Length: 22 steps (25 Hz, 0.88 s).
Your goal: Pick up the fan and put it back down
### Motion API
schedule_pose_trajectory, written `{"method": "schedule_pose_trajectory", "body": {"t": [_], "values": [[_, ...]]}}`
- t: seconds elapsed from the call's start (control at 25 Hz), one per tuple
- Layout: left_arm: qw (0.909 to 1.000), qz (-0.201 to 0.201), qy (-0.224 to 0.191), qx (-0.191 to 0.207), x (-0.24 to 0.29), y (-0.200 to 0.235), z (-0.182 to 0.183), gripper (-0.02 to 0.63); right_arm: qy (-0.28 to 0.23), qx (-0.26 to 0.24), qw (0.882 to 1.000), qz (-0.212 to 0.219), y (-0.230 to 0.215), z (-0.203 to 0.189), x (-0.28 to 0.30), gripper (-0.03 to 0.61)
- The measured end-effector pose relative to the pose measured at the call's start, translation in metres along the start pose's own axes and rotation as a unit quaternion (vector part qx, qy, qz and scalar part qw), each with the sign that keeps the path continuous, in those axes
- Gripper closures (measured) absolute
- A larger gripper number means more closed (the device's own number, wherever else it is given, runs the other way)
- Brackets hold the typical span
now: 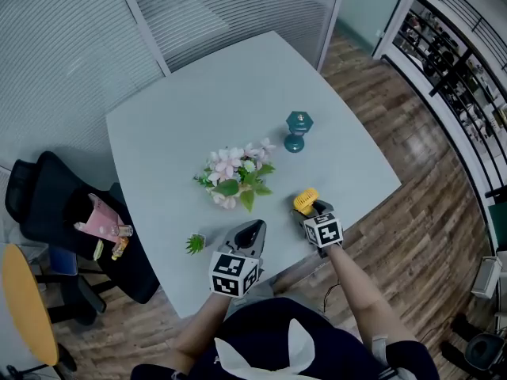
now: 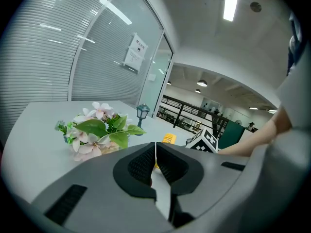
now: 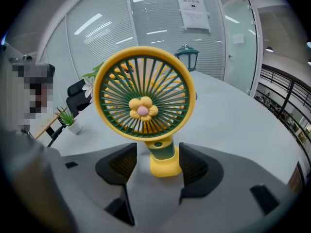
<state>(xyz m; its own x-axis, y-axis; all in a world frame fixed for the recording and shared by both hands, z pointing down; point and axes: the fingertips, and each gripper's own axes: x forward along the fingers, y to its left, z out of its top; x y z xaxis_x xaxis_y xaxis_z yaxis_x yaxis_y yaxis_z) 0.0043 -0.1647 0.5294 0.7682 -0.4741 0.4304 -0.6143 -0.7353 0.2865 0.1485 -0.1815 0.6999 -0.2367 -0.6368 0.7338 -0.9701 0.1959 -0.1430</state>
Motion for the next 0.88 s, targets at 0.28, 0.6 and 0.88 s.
{"method": "schedule_pose_trajectory", "body": {"t": [0.28, 0.6, 0.88], "values": [[1.0000, -0.004, 0.007, 0.001, 0.0011, 0.0027, -0.0028, 0.588, 0.000, -0.006, 1.000, -0.011, -0.0021, 0.0005, 0.0064, 0.361], [0.9999, -0.007, 0.011, 0.002, 0.0033, 0.0056, -0.0048, 0.588, -0.004, -0.010, 0.999, -0.030, -0.0044, 0.0002, 0.0063, 0.394], [0.9999, -0.008, 0.013, 0.001, 0.0026, 0.0070, -0.0054, 0.588, -0.008, -0.015, 0.999, -0.031, -0.0007, 0.0007, 0.0039, 0.399]]}}
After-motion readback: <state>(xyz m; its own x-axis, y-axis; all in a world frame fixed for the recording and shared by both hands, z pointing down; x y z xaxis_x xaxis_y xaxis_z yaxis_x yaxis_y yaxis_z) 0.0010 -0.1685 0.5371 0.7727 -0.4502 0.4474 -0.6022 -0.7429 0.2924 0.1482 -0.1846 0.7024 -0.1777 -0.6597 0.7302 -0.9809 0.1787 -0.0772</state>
